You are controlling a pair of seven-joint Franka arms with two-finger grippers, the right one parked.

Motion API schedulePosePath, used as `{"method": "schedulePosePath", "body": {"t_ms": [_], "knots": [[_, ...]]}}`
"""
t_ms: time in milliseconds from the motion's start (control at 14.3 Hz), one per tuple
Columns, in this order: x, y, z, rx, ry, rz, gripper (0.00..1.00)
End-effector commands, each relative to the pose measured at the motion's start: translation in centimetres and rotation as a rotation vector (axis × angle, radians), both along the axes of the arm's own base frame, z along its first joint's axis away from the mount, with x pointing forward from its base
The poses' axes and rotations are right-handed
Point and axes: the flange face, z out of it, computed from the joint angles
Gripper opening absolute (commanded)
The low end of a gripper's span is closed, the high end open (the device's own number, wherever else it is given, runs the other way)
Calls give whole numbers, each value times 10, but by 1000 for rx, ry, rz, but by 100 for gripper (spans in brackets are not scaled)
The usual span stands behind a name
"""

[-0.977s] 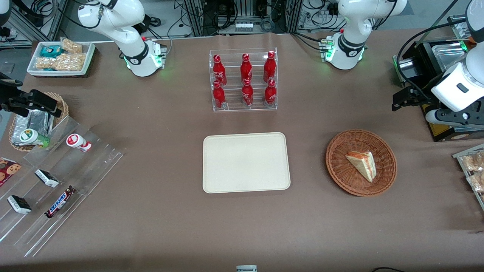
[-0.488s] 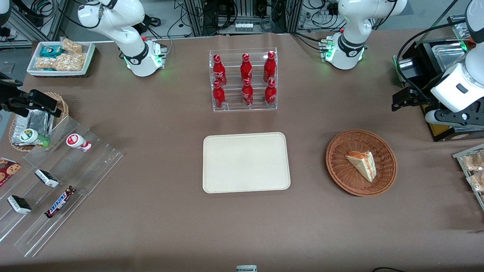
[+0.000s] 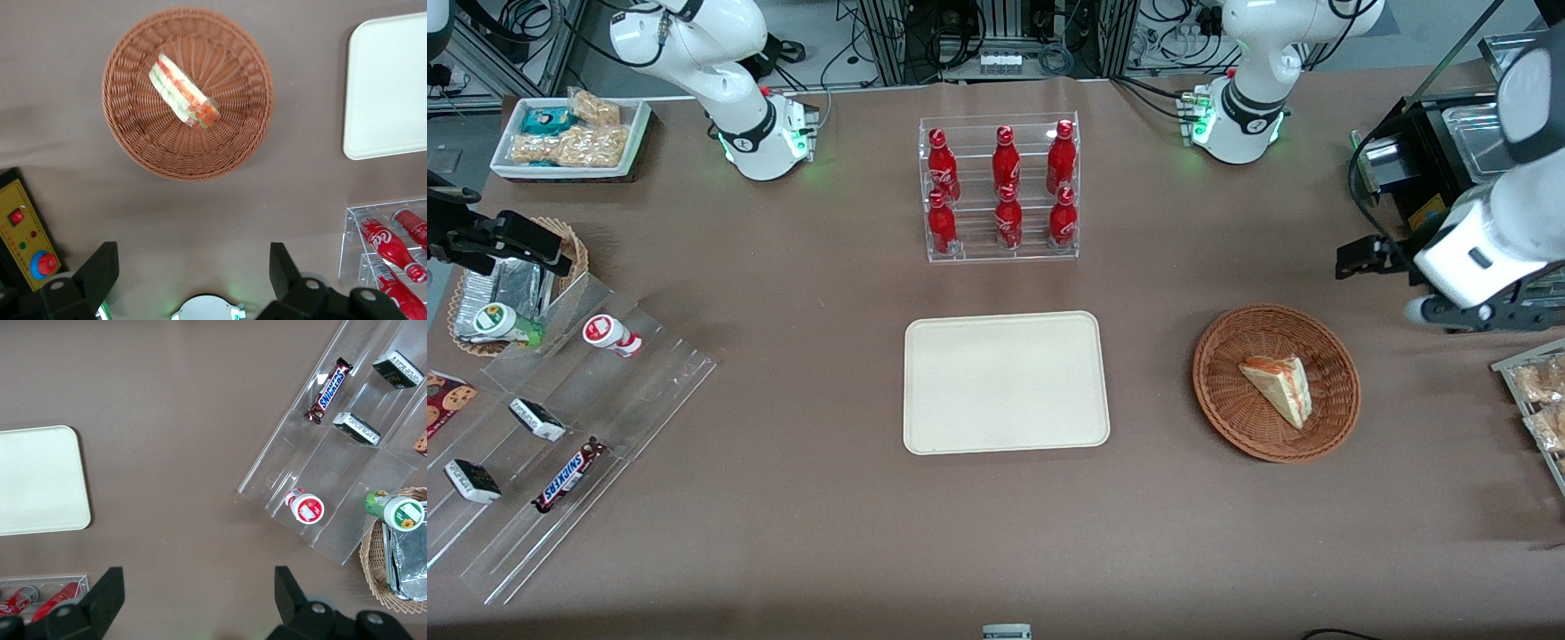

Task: Place sandwich from basket to tray
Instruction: 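Lower the open left gripper onto the wrapped sandwich in the basket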

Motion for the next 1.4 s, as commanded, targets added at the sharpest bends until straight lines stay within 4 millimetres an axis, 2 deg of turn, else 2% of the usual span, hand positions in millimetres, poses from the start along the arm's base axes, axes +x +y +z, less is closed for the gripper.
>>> {"method": "schedulePosePath", "body": {"t_ms": [0, 209, 488, 628, 698, 837, 1186, 1256, 1326], "knots": [[9, 0, -42, 23, 20, 27, 100], [-1, 2, -98, 32, -15, 66, 100], [-12, 5, -158, 94, -70, 291, 100], [-14, 5, -178, 120, -118, 459, 100], [-13, 5, -187, 136, -136, 601, 100], [-4, 5, -206, 152, -156, 805, 100], [10, 14, -245, 135, -194, 896, 100], [12, 14, -256, 131, -198, 903, 98], [13, 13, -266, 126, -204, 910, 88]]}}
